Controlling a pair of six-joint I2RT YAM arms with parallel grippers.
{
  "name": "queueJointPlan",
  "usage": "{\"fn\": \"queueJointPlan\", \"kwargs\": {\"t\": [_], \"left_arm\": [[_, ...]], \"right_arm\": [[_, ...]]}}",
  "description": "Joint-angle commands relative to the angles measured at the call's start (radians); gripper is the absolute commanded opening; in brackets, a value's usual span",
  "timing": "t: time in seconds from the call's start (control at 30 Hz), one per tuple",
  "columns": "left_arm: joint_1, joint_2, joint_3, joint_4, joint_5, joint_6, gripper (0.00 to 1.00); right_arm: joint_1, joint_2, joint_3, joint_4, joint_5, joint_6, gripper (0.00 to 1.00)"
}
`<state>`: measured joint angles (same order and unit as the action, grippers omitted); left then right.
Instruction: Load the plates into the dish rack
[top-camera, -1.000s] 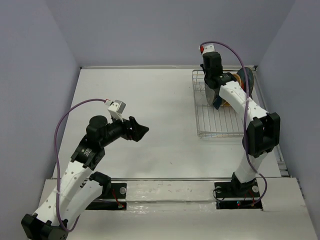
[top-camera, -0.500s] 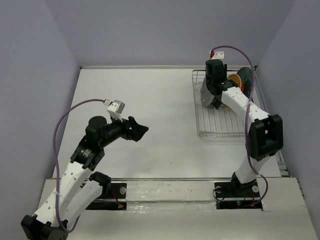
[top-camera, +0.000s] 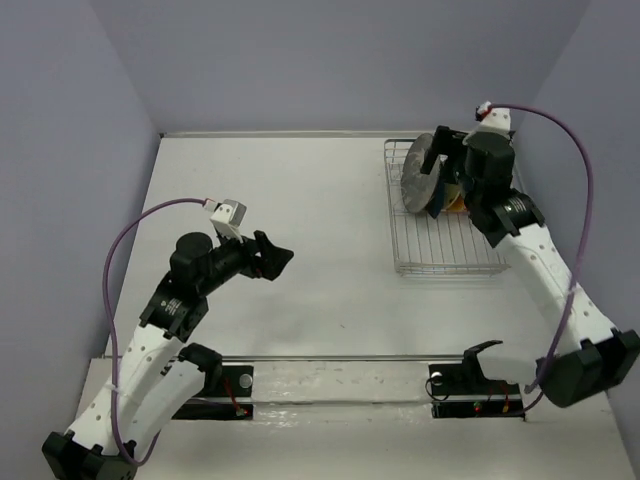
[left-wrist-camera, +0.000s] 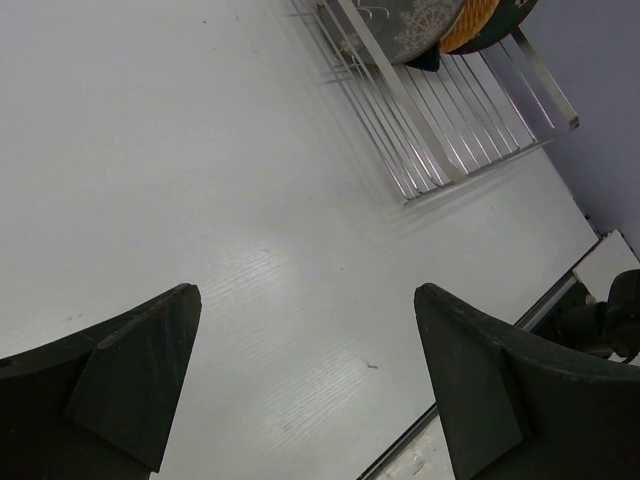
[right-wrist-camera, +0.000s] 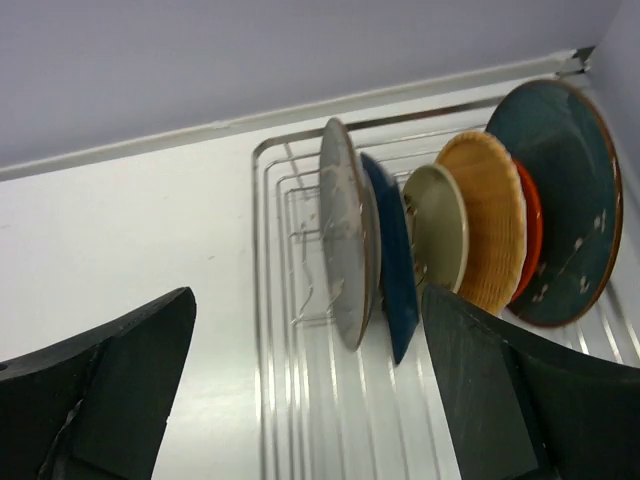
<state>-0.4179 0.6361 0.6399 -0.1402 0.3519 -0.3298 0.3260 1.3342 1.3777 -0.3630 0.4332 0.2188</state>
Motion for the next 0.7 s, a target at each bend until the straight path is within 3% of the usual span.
{"fn": "queueJointPlan", "kwargs": {"t": [0.0, 0.23, 0.43, 0.67], "left_arm": [[0.005, -0.030, 0.027, 0.008, -0.056, 0.008, 0.99], [0.004, -0.102, 0.015, 0.013, -0.097, -0.018, 0.99], [0.004, -0.087, 0.058, 0.011, -0.107, -0.015, 0.99], [0.004, -0.127, 0.124, 0.021, -0.128, -0.044, 0.99]], "right_arm": [[-0.001, -0.243, -0.210, -0.007, -0.217, 0.175, 1.00], [-0.001, -0.758, -0.574, 0.055, -0.425, 0.324, 1.00], [-0.001, -0.944, -0.704, 0.039, -0.422, 0.378, 1.00], [-0.001, -1.041, -0.674, -0.013, -0.418, 0.364, 1.00]]}}
